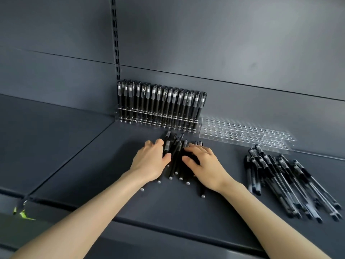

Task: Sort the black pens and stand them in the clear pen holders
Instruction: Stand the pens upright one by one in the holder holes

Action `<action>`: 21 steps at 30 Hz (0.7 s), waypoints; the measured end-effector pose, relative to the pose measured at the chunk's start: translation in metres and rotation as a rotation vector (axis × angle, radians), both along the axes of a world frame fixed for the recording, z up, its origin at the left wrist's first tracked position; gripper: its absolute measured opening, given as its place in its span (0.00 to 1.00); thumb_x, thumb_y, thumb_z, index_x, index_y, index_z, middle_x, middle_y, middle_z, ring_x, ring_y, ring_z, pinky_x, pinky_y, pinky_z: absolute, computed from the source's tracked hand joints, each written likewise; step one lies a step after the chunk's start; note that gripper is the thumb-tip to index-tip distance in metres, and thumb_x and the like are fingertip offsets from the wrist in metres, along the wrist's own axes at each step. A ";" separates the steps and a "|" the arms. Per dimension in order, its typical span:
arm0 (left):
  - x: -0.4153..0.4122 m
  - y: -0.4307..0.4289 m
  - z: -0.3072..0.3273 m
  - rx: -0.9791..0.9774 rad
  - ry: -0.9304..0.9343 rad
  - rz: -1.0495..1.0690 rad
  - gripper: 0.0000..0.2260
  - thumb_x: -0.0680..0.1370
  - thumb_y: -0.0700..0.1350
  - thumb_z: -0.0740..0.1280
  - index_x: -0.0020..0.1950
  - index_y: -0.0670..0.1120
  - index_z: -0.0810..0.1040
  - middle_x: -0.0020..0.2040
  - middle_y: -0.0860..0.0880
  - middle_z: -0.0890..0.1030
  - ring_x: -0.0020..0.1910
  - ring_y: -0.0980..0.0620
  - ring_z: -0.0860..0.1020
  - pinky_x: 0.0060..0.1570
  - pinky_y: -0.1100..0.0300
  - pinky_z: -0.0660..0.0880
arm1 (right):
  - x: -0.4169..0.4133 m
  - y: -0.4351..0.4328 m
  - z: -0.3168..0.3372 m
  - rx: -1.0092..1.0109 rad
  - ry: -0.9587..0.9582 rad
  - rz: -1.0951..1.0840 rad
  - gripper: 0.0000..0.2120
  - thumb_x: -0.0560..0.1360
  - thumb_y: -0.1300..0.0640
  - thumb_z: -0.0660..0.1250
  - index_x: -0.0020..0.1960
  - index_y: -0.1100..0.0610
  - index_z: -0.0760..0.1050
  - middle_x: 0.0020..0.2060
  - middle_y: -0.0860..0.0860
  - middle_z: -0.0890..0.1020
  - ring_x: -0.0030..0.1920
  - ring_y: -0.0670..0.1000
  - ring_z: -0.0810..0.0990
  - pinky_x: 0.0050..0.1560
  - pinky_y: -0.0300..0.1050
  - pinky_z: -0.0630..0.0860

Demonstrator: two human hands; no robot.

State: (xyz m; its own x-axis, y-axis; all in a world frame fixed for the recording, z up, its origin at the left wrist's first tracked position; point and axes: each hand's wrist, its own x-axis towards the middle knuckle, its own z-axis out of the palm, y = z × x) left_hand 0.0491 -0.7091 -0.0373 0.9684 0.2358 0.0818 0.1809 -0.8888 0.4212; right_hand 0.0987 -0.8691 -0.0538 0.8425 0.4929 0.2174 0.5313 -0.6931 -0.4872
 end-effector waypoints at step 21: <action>-0.029 0.026 0.005 -0.768 -0.597 -0.148 0.11 0.77 0.38 0.67 0.58 0.46 0.80 0.40 0.53 0.84 0.35 0.59 0.80 0.36 0.68 0.75 | -0.011 0.043 0.043 0.779 0.403 0.071 0.10 0.75 0.54 0.68 0.53 0.59 0.74 0.45 0.53 0.83 0.44 0.47 0.81 0.50 0.39 0.78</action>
